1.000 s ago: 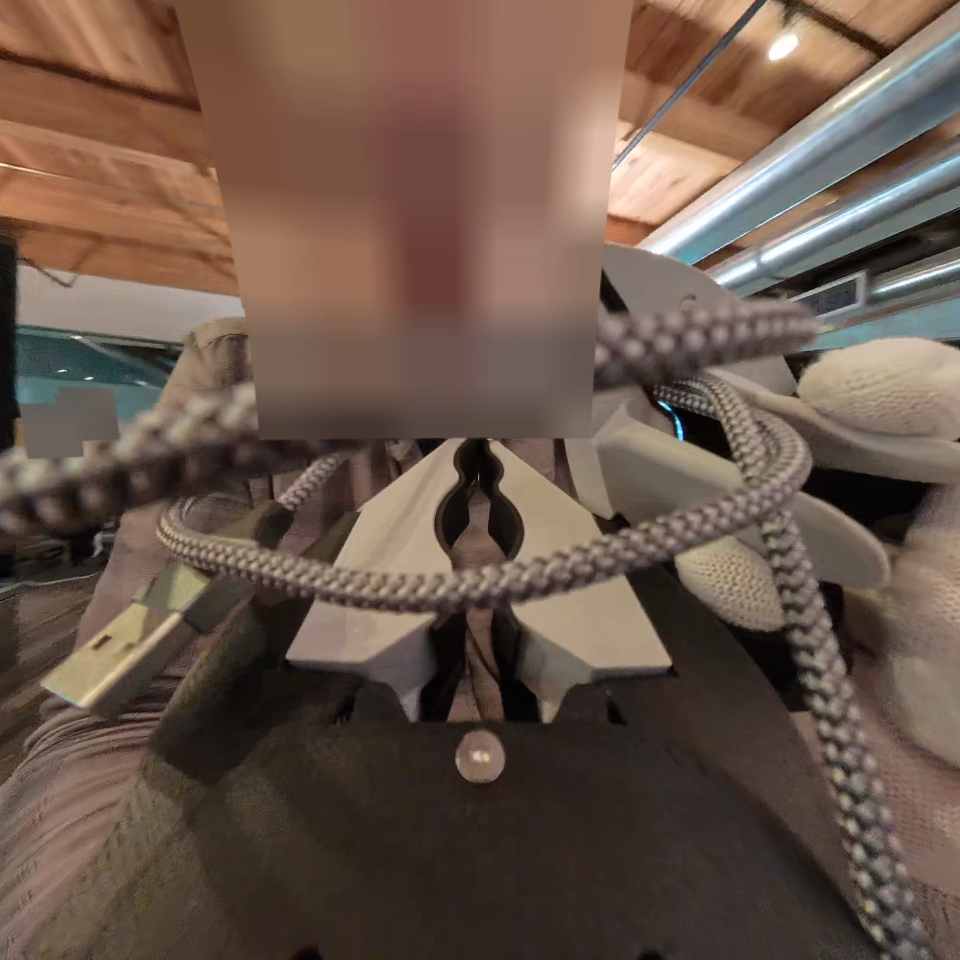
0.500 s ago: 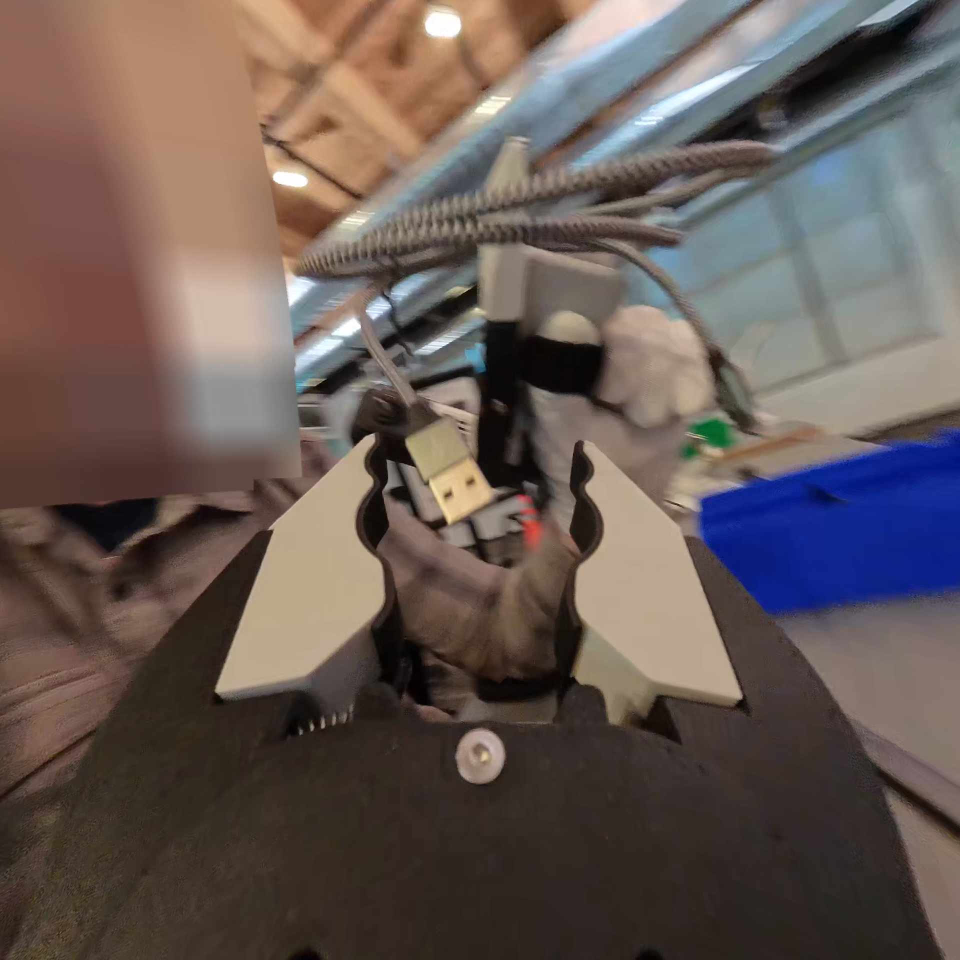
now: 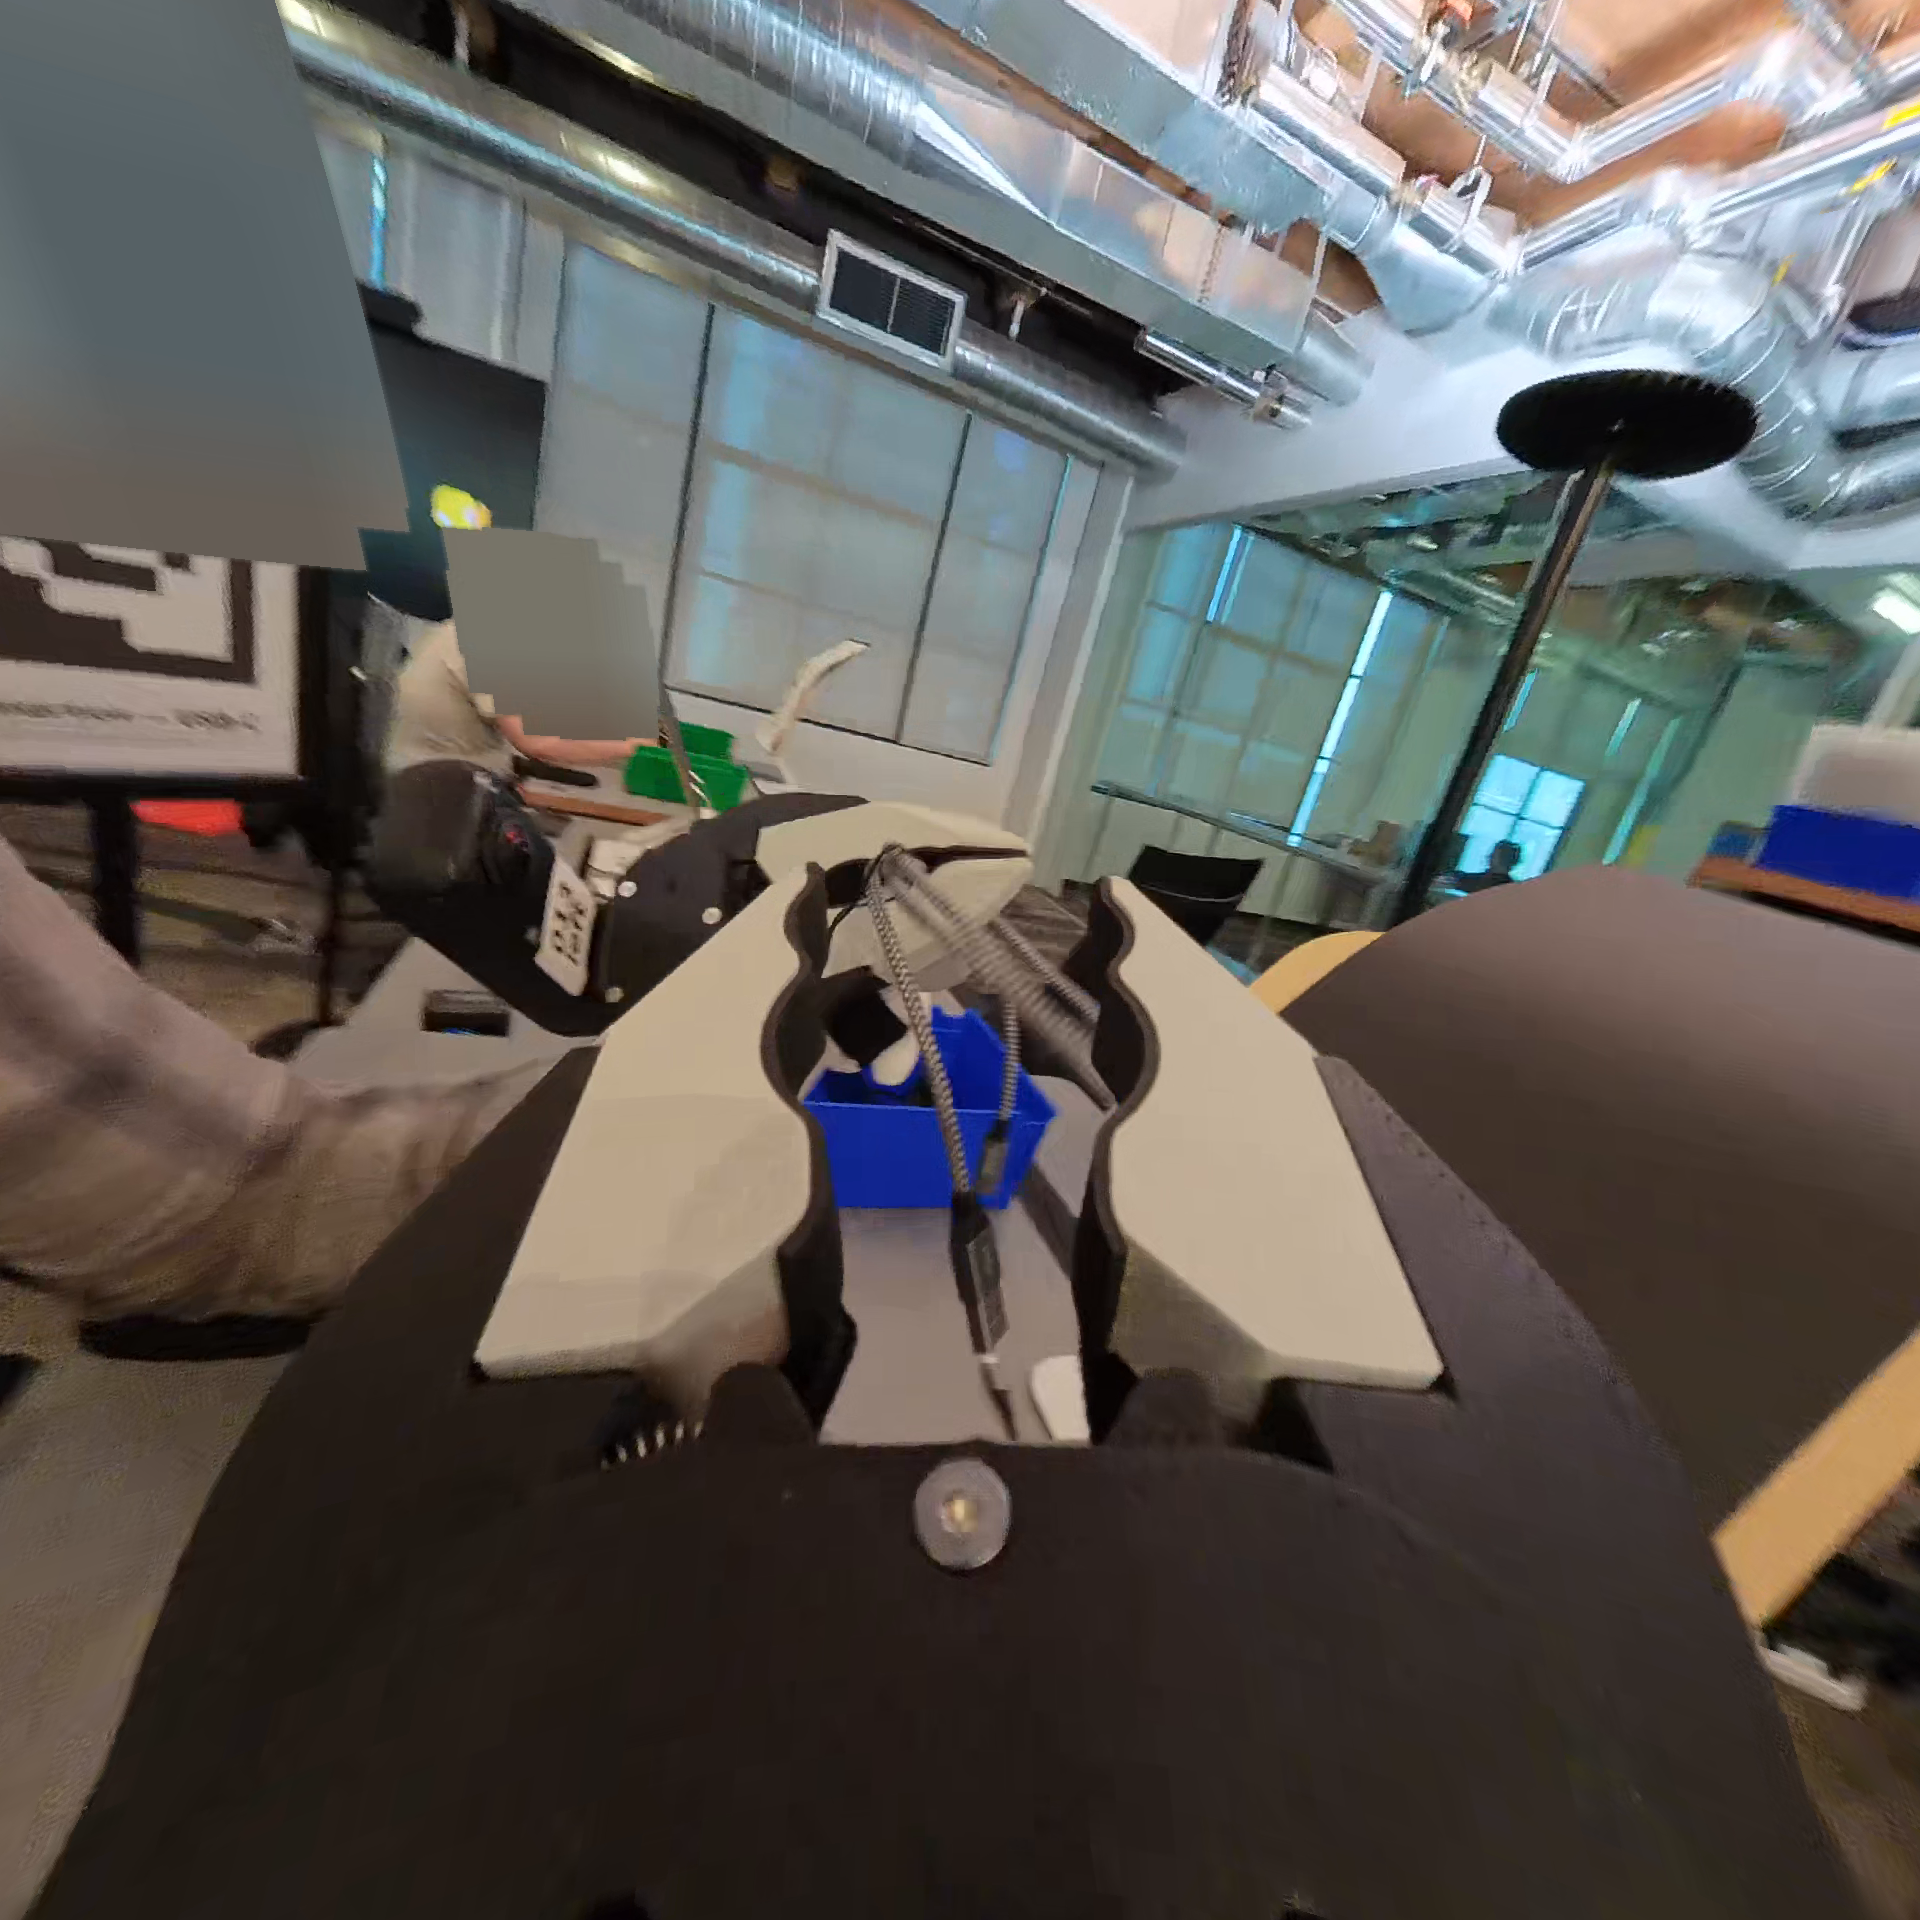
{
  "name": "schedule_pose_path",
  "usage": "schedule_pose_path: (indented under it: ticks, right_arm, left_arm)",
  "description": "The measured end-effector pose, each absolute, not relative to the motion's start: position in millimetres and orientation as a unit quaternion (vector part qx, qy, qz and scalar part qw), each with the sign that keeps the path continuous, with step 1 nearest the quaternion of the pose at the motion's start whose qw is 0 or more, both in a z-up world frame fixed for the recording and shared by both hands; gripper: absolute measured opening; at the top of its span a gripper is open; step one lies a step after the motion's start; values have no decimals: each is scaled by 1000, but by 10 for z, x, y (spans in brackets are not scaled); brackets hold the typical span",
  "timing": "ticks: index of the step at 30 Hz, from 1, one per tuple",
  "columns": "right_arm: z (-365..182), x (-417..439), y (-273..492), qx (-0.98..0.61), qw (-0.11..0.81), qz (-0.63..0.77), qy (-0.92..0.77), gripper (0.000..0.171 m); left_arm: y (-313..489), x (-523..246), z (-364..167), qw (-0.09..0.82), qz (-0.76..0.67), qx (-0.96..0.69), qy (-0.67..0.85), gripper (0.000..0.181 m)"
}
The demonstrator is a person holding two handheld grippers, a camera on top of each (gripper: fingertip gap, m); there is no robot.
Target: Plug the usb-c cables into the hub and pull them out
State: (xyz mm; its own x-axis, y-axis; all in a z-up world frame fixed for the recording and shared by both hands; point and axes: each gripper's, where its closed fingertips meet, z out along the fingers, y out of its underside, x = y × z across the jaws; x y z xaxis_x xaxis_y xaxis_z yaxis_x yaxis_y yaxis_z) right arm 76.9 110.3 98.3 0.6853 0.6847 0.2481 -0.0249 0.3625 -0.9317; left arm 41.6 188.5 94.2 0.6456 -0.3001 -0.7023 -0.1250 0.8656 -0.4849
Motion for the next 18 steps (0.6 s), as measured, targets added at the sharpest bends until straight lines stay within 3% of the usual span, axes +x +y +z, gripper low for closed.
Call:
schedule_pose_path:
  ticks: [8,14,18]
  right_arm:
    - [906,921,1338,-525,784,163,-289,47]
    - [952,864,1544,-544,785,-24,-294,42]
    - [999,611,1720,-528,738,-180,-380,46]
  left_arm:
    - [2212,312,957,863,-23,-307,401,1]
    - [2493,332,840,841,10,-359,405,1]
    - [2610,308,809,825,11,-385,412,0]
